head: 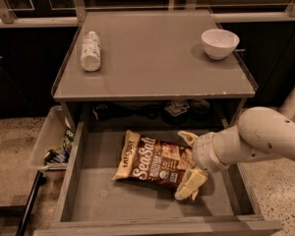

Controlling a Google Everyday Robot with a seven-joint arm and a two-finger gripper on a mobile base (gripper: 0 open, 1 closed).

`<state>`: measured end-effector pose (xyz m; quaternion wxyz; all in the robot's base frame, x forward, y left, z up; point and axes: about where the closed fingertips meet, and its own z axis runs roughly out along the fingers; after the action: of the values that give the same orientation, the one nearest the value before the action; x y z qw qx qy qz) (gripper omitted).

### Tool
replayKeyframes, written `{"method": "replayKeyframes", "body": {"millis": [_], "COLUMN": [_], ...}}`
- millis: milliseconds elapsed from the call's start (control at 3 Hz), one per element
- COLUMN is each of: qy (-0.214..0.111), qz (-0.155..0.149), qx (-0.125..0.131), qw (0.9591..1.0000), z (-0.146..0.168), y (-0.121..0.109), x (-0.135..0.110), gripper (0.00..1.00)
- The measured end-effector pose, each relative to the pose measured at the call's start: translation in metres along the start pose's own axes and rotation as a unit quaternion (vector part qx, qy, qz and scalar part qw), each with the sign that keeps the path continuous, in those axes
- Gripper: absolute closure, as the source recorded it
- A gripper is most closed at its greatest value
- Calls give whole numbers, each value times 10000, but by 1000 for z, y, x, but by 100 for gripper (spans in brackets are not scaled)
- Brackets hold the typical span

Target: Pick brown chip bag from top drawer and place on counter

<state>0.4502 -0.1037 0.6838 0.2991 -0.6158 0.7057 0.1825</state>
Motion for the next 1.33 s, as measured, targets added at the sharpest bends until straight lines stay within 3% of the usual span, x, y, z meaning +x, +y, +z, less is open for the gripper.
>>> {"method": "replayKeyframes", "body": {"millis": [333,1000,1333], "qy": [-167,-150,-142], "qz": [-28,95,109], "qx": [26,-76,-93], "qw": [9999,9998,9998], "z": [29,64,66], "y": [-6,-20,-21], "x": [8,28,29], "gripper": [0,0,14]}}
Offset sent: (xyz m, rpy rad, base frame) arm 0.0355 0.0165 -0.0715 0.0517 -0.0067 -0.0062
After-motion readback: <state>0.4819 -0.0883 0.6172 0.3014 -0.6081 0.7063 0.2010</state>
